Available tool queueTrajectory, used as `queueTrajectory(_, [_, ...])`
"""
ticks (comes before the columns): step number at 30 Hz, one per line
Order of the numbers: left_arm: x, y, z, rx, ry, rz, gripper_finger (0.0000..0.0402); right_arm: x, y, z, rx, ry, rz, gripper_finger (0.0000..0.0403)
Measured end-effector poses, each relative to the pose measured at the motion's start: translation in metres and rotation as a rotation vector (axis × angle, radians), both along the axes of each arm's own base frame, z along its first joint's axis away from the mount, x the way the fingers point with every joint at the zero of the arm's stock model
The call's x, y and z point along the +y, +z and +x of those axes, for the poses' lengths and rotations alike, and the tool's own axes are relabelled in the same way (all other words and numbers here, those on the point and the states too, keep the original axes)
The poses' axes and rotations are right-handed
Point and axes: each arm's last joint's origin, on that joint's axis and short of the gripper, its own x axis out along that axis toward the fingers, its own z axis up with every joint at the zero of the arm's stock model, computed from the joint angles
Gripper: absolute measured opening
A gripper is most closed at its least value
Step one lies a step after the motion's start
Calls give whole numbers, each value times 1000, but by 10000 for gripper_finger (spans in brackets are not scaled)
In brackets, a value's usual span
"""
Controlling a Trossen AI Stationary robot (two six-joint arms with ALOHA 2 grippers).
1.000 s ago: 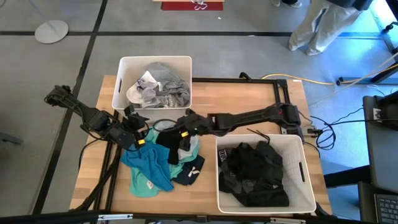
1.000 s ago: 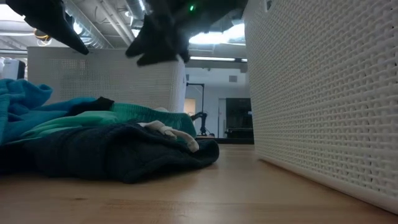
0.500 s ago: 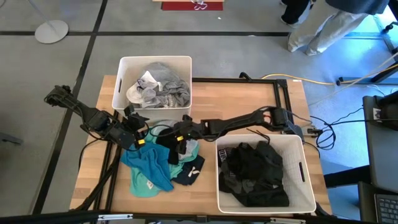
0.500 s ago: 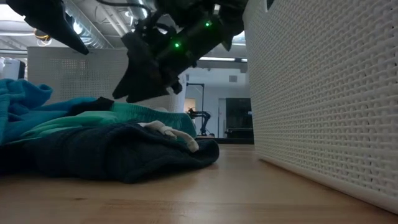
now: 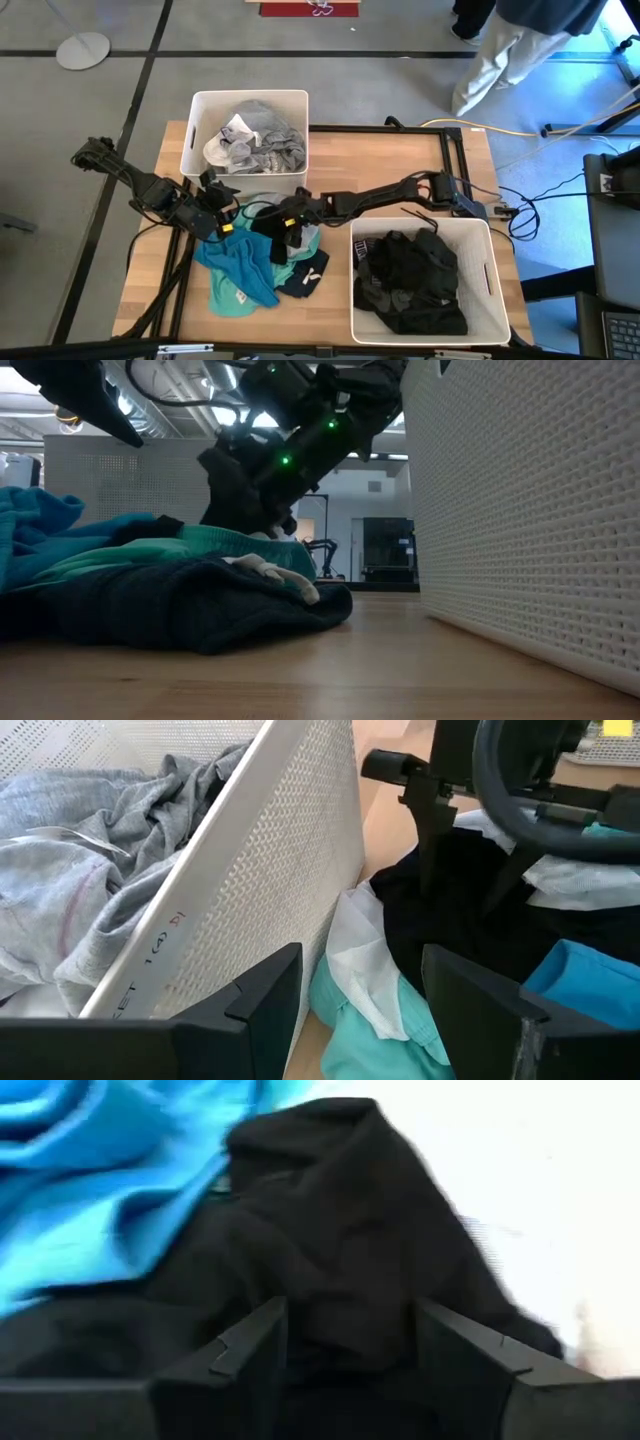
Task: Sort clothes
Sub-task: Put the black underwear into the bottom right laundry bin
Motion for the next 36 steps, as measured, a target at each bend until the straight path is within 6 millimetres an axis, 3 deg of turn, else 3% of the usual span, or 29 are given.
queueTrajectory(10, [-1,1,1,-13,-5,-4,196,-1,-35,5,58,35,52,200])
queueTrajectory(16, [-1,1,1,-9,-11,2,196,-2,-38,5,58,44,21,106])
queueTrajectory(21, [-1,1,1,-9,-10,1,196,-2,-21,3,40,54,-43,18])
queueTrajectory(28, [-1,1,1,-8,-9,1,196,0,29,-3,-66,2,-142,50])
queueTrajectory(36, [-1,1,1,-11,-9,-1,196,17,86,-23,-128,-10,-292,21])
